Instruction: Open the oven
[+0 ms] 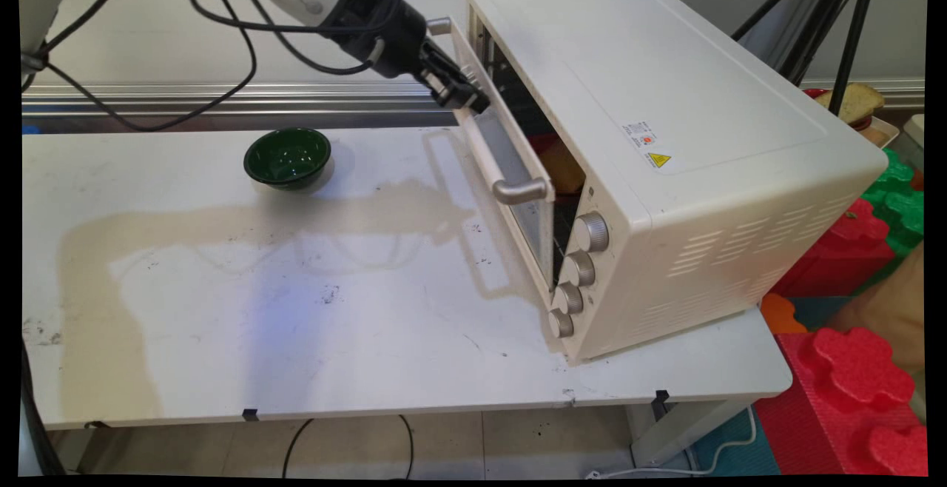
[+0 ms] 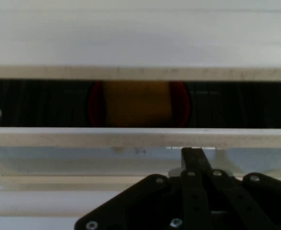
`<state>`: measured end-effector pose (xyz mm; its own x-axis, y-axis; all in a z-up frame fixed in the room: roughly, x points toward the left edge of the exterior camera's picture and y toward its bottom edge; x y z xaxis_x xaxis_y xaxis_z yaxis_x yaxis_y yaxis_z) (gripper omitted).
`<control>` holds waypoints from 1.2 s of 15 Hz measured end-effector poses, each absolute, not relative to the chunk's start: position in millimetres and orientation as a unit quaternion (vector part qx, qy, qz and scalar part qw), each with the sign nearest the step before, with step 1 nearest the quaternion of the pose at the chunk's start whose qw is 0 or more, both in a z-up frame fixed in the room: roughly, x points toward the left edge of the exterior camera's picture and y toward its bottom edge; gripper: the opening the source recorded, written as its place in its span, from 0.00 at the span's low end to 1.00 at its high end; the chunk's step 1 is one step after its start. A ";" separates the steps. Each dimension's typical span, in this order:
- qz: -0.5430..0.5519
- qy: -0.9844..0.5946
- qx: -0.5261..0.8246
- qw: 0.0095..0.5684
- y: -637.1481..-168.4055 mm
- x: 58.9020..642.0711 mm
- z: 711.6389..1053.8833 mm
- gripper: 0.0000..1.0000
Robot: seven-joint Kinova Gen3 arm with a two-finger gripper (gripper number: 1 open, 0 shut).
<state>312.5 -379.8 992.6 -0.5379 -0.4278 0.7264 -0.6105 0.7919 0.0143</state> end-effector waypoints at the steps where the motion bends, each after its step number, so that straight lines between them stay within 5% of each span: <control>1: 0.122 -0.869 0.298 0.375 -376.3 317.0 991.7 0.00; 18: 0.095 -0.900 0.278 0.324 -316.8 373.4 941.2 0.00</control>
